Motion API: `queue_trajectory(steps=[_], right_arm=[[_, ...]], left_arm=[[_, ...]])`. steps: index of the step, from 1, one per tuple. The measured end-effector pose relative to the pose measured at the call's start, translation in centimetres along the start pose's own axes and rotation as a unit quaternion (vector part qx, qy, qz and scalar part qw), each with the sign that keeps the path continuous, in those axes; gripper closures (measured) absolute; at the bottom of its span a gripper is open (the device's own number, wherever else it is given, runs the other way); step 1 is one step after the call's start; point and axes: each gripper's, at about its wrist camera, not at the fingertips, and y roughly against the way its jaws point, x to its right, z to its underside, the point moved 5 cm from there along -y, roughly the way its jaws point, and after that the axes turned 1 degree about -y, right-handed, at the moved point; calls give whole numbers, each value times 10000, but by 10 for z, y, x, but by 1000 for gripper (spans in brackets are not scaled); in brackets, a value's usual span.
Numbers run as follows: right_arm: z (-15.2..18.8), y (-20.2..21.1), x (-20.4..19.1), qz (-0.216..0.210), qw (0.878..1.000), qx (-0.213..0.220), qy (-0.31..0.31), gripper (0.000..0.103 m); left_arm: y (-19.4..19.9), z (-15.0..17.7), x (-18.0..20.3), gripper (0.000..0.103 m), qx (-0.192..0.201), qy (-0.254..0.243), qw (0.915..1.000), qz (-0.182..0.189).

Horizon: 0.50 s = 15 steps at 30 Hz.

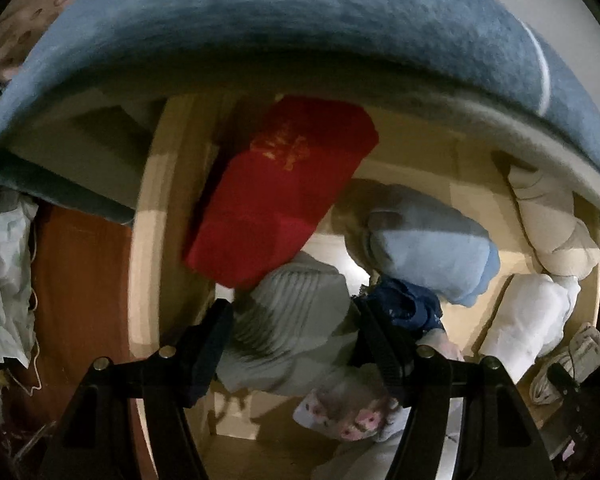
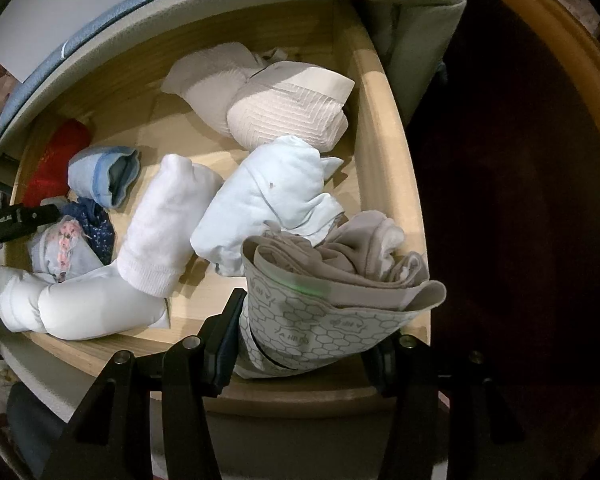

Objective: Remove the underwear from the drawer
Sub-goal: 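Hold the patterned underwear in the right tool while the left tool reaches into the drawer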

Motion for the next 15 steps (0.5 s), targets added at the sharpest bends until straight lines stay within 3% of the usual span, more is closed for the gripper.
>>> queue_trajectory(steps=[12, 13, 14, 15], right_arm=[[0, -2, 3, -124, 9999, -26, -29, 54], [0, -3, 3, -134, 9999, -26, -33, 54], [0, -2, 4, -142, 9999, -29, -37, 54], [0, -2, 4, -152, 9999, -29, -42, 54]], left_arm=[[-16, -6, 11, 35, -347, -202, 9985, -373], [-16, -7, 11, 37, -348, -201, 9985, -384], [-17, -10, 12, 51, -349, -212, 9983, -413], [-22, -14, 14, 54, -374, -217, 9983, -384]])
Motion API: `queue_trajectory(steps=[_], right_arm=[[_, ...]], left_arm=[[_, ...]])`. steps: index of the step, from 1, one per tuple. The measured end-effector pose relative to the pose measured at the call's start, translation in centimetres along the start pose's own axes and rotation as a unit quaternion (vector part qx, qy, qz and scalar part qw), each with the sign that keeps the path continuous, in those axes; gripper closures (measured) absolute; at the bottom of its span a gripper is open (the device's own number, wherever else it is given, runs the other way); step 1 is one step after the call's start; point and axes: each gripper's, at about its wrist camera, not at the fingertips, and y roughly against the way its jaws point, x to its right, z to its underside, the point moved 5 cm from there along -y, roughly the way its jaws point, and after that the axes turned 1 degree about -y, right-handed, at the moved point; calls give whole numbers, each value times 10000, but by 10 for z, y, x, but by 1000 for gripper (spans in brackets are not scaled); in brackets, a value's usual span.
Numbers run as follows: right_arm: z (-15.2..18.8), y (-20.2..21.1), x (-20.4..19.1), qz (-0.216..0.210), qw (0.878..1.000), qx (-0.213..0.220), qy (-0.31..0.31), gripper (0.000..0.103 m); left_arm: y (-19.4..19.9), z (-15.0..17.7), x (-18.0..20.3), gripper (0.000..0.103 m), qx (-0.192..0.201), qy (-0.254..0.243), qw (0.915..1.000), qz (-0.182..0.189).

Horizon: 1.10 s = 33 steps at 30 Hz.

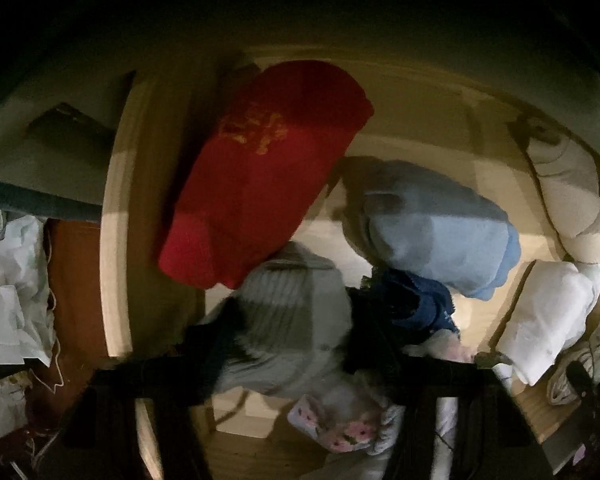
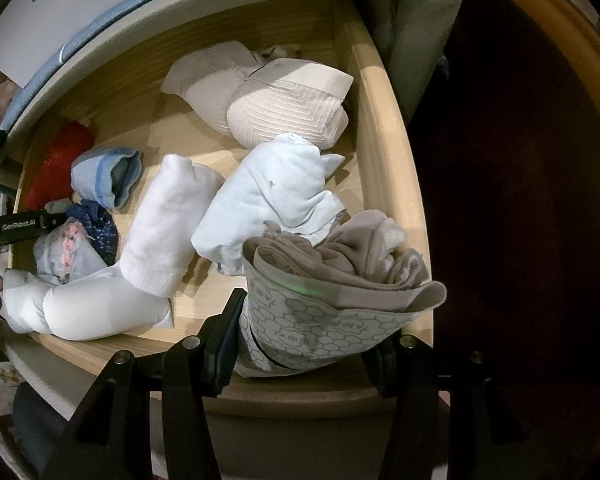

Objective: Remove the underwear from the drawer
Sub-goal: 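Hold the patterned underwear in the right tool while the left tool reaches into the drawer, then grasp and lift the grey knit sock with the left tool while the right tool holds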

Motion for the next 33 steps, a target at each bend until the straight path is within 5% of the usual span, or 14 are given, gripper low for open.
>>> queue_trajectory(steps=[6, 22, 33], right_arm=[[1, 0, 2, -60, 10000, -11, -31, 54], [1, 0, 1, -64, 10000, 13, -27, 54], [2, 0, 0, -54, 10000, 30, -9, 54]], left_arm=[[5, 3, -6, 65, 121, 133, 9996, 216], [75, 31, -3, 67, 967, 15, 9944, 414], [202, 42, -7, 67, 2148, -491, 9751, 264]])
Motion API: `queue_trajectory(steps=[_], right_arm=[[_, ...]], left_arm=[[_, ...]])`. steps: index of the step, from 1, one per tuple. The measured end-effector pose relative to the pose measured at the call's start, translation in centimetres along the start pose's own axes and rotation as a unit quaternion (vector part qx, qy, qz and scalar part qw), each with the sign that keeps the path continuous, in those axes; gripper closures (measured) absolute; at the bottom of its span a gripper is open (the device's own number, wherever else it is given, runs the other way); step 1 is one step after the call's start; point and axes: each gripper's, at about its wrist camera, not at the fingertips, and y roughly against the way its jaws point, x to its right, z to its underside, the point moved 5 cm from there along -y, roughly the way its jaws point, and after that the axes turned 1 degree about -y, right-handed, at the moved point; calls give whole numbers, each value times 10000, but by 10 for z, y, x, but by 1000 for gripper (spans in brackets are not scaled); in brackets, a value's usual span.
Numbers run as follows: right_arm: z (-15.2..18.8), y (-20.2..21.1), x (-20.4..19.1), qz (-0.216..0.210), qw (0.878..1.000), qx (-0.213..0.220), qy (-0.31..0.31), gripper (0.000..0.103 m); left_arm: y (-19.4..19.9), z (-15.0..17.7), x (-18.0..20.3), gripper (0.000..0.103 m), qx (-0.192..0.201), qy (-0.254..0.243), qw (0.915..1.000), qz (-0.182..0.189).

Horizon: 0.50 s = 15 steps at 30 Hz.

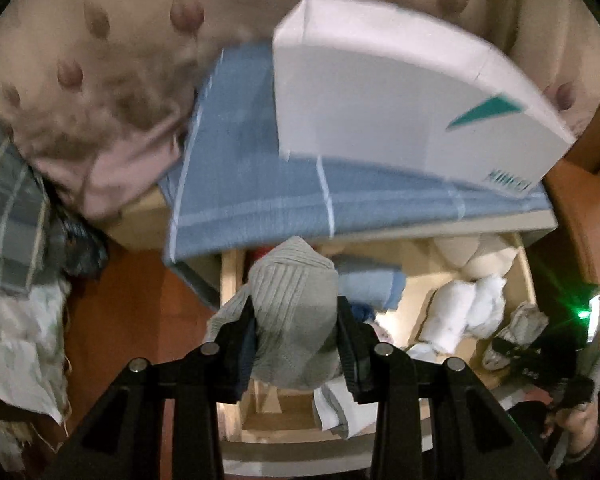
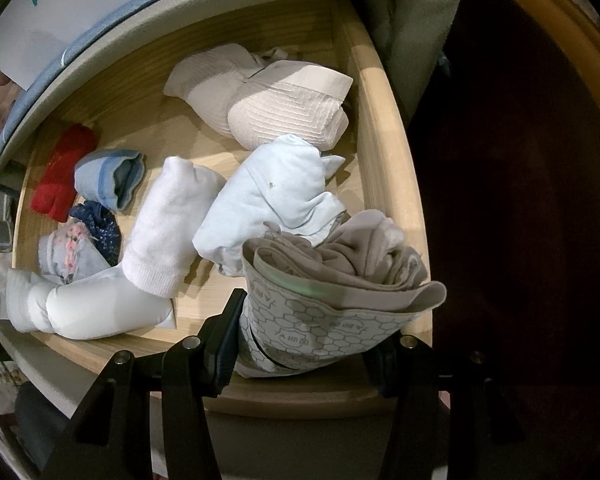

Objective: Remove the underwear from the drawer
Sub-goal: 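Grasp and lift the grey knit sock with the left tool while the right tool holds, then carry the grey sock over the white box and open the left tool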

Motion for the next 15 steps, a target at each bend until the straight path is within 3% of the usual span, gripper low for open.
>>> queue_trajectory(steps=[9, 15], right_arm=[[0, 2, -3, 26, 10000, 40, 46, 54], [1, 2, -4, 32, 10000, 46, 47, 54]], left_arm=[[94, -84, 12, 67, 1295, -293, 9911, 112], [104, -146, 30, 67, 1675, -720, 9829, 265]])
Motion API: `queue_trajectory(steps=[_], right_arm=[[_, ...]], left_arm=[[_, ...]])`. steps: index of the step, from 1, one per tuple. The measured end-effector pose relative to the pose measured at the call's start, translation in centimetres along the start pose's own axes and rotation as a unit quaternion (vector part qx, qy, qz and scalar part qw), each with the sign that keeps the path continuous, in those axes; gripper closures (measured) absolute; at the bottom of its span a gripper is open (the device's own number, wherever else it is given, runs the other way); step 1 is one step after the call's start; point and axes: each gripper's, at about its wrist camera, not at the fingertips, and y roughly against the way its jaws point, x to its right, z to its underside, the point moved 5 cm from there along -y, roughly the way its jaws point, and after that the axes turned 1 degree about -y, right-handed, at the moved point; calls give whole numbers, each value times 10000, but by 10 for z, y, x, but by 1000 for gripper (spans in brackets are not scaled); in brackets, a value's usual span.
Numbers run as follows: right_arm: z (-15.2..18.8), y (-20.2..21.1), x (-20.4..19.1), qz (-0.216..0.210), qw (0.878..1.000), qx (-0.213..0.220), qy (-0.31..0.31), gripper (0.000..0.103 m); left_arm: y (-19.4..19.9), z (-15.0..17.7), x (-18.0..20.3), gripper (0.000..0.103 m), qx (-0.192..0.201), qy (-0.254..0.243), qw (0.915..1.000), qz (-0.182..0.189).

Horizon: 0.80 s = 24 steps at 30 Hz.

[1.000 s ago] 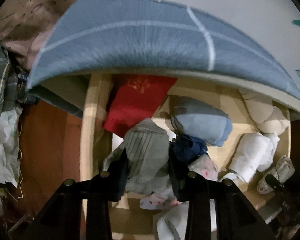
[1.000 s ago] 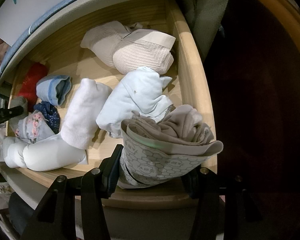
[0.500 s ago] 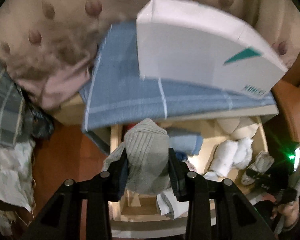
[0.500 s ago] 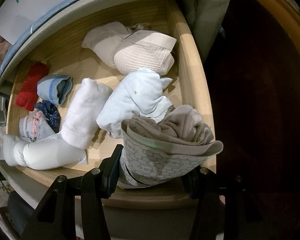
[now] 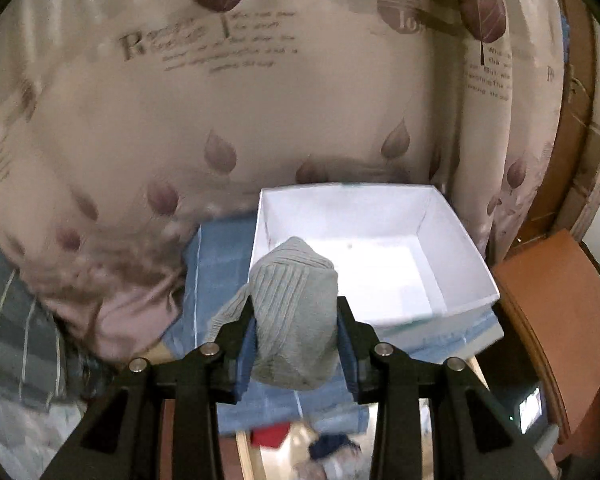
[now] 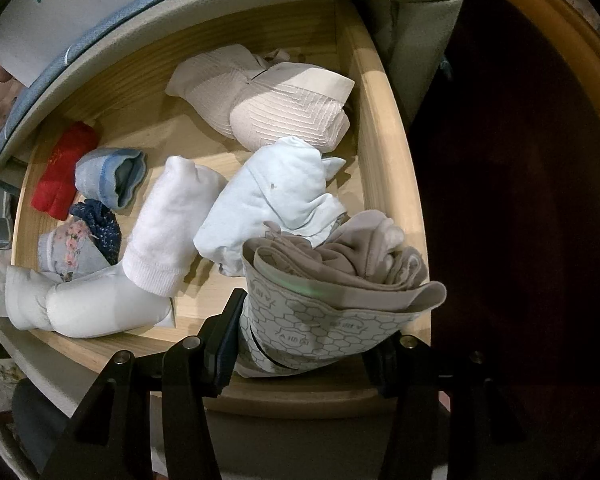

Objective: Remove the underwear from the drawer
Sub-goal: 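Carry the grey sock over the white box and open the left tool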

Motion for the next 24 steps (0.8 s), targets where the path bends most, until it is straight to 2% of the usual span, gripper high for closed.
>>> queue_trajectory(steps=[2, 7, 13, 24], right_arm=[[0, 0, 0, 10, 10000, 7, 12, 54], [1, 0, -2, 9, 10000, 21, 51, 54], [0, -2, 0, -100, 9999, 8, 26, 54], [1, -2, 5, -170, 9998, -28, 17, 54]], left_arm=[[-15, -12, 2, 67, -38, -30, 9999, 106], [-60, -21, 3, 67, -296, -167, 9994, 24], [-112, -8, 3, 67, -747, -28, 9969, -233], [-160, 8, 6, 67, -1196, 152, 9918, -427]])
